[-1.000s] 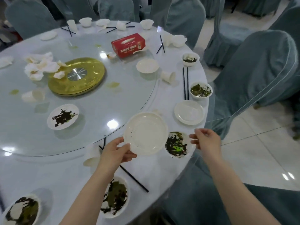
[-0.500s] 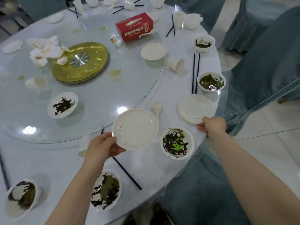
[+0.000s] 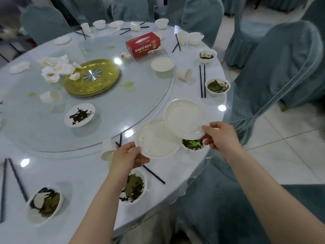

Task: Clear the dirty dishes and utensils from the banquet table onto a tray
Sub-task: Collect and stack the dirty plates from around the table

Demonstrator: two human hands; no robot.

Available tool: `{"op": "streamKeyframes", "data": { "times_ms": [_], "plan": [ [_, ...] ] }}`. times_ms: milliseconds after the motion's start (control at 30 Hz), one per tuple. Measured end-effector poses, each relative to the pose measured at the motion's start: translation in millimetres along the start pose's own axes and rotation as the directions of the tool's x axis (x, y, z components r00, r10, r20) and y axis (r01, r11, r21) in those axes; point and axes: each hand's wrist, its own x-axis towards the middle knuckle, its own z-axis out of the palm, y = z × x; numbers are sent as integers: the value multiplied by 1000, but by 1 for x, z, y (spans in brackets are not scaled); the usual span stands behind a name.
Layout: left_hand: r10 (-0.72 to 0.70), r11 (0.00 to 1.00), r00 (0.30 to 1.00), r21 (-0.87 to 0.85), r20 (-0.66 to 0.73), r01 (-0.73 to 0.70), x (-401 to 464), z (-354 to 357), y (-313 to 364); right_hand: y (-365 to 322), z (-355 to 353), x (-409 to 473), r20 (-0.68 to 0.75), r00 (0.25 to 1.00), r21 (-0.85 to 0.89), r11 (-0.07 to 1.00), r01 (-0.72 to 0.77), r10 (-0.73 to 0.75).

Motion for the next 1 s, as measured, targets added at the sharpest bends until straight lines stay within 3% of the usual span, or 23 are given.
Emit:
{"op": "streamKeyframes", "data": {
  "times_ms": [233,467,667,1000],
  "plan": [
    [95,994,989,47,111,-101,-63,-44,-22,31,42,-114,42,991,-112,986,127,-123],
    [126,992,990,-32,60,-125,-111,-118,-52,59,108,-181,169,977,-28,990,138,-131],
    [118,970,993,-208,-29,-122,-134,-173,-64,59,157,-215,258,949,56,984,170,-179],
    [140,925,973,-326,-185,-195,-144,-241,-75,41,228,-235,444,875,65,981,181,-191]
  ]
}}
